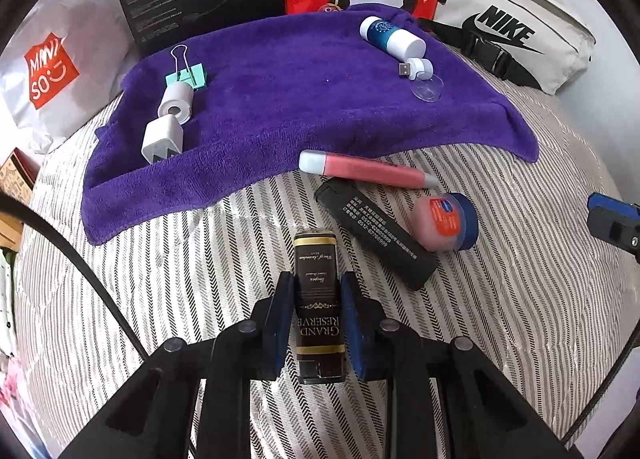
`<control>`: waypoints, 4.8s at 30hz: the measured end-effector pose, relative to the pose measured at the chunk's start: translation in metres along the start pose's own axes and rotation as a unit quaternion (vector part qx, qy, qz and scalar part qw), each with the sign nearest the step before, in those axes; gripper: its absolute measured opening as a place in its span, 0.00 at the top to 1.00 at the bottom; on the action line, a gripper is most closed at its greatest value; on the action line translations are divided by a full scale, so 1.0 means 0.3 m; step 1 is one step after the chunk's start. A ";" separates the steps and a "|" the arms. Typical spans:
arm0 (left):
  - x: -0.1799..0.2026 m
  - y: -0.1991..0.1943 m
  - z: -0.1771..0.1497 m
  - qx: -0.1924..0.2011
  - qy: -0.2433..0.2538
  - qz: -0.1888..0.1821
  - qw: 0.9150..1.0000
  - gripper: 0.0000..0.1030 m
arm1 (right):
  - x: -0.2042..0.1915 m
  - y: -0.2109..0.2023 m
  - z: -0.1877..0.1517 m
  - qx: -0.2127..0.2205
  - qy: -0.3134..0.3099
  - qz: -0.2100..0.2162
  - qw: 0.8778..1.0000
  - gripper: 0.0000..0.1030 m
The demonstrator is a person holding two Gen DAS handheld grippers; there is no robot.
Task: Organize rigid objects
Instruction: 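Lift the Grand Reserve box with the left while the right grasps the Vaseline tin, then carry the box toward the towel with the left while the right carries the Vaseline tin there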
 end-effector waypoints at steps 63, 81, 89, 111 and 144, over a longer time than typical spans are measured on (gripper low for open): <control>-0.397 -0.069 -0.194 0.034 -0.085 0.024 0.996 0.77 | -0.335 0.314 0.009 0.000 -0.172 -0.077 0.982 0.65; -0.396 -0.076 -0.190 0.020 -0.091 0.024 0.995 0.78 | -0.328 0.309 0.002 0.018 -0.170 -0.067 0.983 0.64; -0.392 -0.075 -0.188 0.019 -0.093 0.029 0.995 0.78 | -0.331 0.315 0.003 0.016 -0.172 -0.068 0.983 0.64; -0.380 -0.206 0.033 0.076 -0.082 -0.022 0.994 0.78 | -0.241 0.127 0.126 0.023 -0.126 -0.038 0.991 0.65; -0.477 -0.072 0.295 0.067 -0.094 -0.027 0.993 0.78 | -0.201 0.505 0.615 0.024 -0.106 -0.065 0.992 0.65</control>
Point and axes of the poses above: each gripper's, at about its wrist camera, not at the fingertips, and y roughly the way its jaws point, x to its right, z to its top, the point moved 4 cm from there along y, roughly the way its jaws point
